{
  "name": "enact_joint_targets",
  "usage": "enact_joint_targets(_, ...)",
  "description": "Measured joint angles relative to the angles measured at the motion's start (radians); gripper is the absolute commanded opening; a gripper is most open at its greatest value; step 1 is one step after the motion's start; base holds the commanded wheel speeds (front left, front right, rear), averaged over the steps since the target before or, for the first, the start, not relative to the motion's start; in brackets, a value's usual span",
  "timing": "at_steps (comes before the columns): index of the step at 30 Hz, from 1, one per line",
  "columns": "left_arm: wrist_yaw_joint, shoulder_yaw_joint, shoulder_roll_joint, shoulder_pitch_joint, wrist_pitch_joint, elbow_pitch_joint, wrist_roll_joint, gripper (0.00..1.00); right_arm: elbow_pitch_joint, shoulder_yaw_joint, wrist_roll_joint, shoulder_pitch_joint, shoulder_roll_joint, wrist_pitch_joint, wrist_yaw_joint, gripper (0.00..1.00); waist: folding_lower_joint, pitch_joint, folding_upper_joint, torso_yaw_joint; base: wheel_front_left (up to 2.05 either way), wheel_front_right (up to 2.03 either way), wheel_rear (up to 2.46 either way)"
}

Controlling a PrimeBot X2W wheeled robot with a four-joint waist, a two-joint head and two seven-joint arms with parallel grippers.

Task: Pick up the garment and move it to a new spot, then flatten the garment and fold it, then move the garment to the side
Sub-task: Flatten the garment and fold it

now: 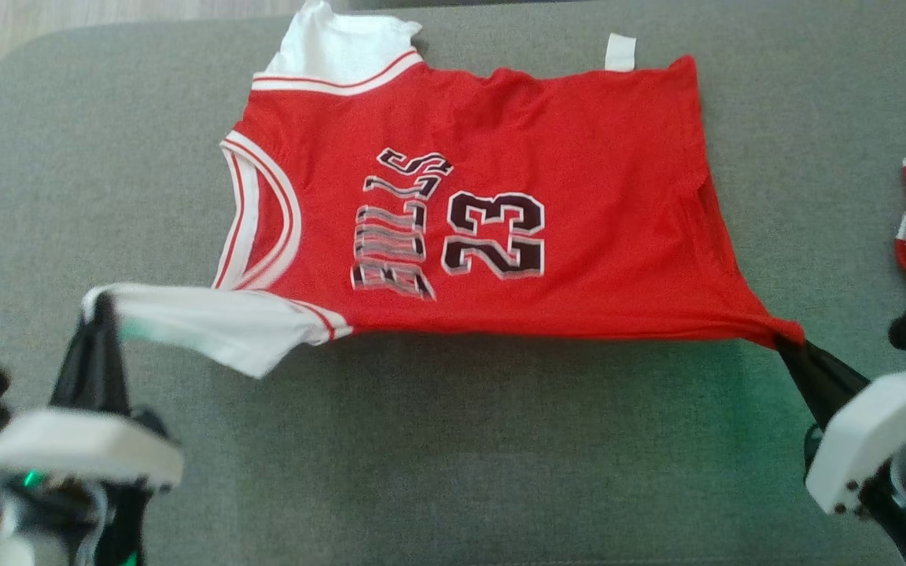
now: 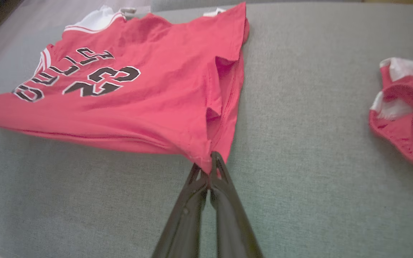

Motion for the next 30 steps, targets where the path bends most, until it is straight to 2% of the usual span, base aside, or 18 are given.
enact_joint_targets(6, -0.087, -0.065, 0.004, -0.250, 0.084, 0.285, -0.070, 0.00, 0.145, 0.007, 0.011, -0.152, 0.017, 0.048, 0.000, 0.00, 0.0000, 0.046, 0.0000, 0.010, 0.00, 0.00, 0.00)
enact_joint_targets(7, -0.087, -0.065, 0.004, -0.250, 0.084, 0.285, -0.070, 0.00, 0.145, 0.007, 0.011, -0.152, 0.017, 0.048, 0.000, 0.00, 0.0000, 0.046, 0.0000, 0.010, 0.00, 0.00, 0.00)
enact_joint_targets(14, -0.174, -0.122, -0.003, -0.487, 0.109, 0.598, -0.078, 0.00, 0.333, 0.022, 0.034, -0.311, 0.004, -0.049, 0.000, 0.00, 0.0002, 0.094, 0.0000, 0.010, 0.00, 0.00, 0.00)
enact_joint_targets(15, -0.184, -0.124, -0.007, -0.509, 0.107, 0.631, -0.082, 0.20, 0.358, 0.030, 0.037, -0.329, 0.002, -0.070, 0.000, 0.19, 0.0002, 0.098, 0.0000, 0.009, 0.00, 0.00, 0.00)
enact_joint_targets(16, -0.195, -0.130, -0.011, -0.530, 0.106, 0.664, -0.086, 0.80, 0.384, 0.040, 0.040, -0.344, -0.001, -0.092, 0.000, 0.91, 0.0002, 0.101, 0.0000, 0.008, 0.00, 0.00, 0.00)
enact_joint_targets(17, -0.207, -0.139, -0.015, -0.544, 0.106, 0.693, -0.088, 1.00, 0.405, 0.050, 0.045, -0.354, -0.004, -0.123, 0.000, 1.00, 0.0002, 0.103, 0.0000, 0.007, 0.00, 0.00, 0.00)
enact_joint_targets(21, -0.240, -0.149, -0.039, -0.556, 0.054, 0.760, -0.097, 1.00, 0.474, 0.076, 0.053, -0.363, -0.011, -0.283, 0.000, 1.00, 0.0002, 0.105, 0.0000, 0.008, 0.00, 0.00, 0.00)
enact_joint_targets(23, -0.243, -0.147, -0.045, -0.552, -0.008, 0.769, -0.086, 1.00, 0.494, 0.090, 0.052, -0.362, -0.021, -0.405, 0.000, 1.00, 0.0002, 0.102, 0.0000, 0.009, 0.00, 0.00, 0.00)
enact_joint_targets(28, -0.193, -0.129, -0.051, -0.499, -0.297, 0.712, 0.021, 1.00, 0.514, 0.096, -0.012, -0.349, -0.027, -0.687, 0.000, 1.00, 0.0002, 0.090, 0.0000, 0.012, 0.00, 0.00, 0.00)
enact_joint_targets(30, -0.171, -0.128, -0.055, -0.459, -0.400, 0.682, 0.064, 1.00, 0.514, 0.072, -0.046, -0.338, -0.020, -0.751, 0.000, 1.00, 0.0001, 0.082, 0.0000, 0.015, 0.00, 0.00, 0.00)
